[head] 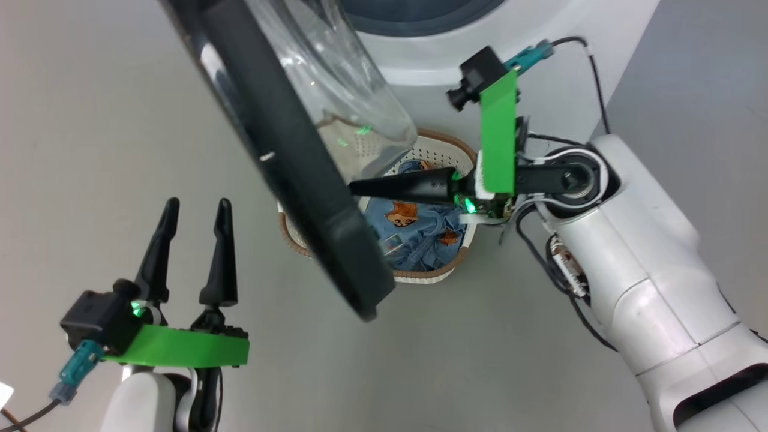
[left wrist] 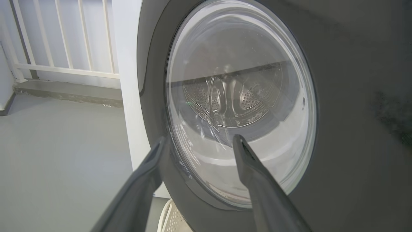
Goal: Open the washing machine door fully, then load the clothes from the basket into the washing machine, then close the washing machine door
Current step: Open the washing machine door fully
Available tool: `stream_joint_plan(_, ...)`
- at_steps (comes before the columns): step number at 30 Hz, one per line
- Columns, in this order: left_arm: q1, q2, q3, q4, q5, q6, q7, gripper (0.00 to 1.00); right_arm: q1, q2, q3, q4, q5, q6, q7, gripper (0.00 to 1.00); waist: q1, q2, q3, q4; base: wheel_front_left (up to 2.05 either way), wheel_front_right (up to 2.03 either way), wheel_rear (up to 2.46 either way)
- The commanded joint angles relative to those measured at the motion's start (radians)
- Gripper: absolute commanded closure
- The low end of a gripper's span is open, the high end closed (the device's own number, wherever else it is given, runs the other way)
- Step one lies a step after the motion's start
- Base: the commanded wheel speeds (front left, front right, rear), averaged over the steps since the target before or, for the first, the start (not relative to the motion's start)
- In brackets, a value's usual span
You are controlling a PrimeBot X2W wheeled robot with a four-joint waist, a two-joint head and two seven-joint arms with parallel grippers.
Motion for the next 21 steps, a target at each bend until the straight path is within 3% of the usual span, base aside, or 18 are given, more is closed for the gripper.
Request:
stream_joint_plan(1, 0.008, 0.023, 0.042, -0.016, 0.012, -0.003, -0.008, 0.0, 0.02, 0.04, 0.036, -0.041, 0.026, 0.007, -0.01, 1.0, 0.0, 0.0, -0.002, -0.003, 0.0, 0.0, 0.0)
stream_joint_plan(13, 0.018, 0.023, 0.074, -0.009, 0.025, -0.003, -0.008, 0.0, 0.031, 0.04, 0.226, -0.09, 0.166, 0.007, -0.108, 1.0, 0.0, 0.0, -0.025, -0.018, 0.0, 0.0, 0.0)
stream_joint_plan(21, 0.034, 0.024, 0.091, -0.005, 0.034, -0.003, -0.008, 0.0, 0.033, 0.032, 0.251, -0.094, 0.213, 0.007, -0.171, 1.0, 0.0, 0.0, -0.052, -0.043, 0.0, 0.0, 0.0)
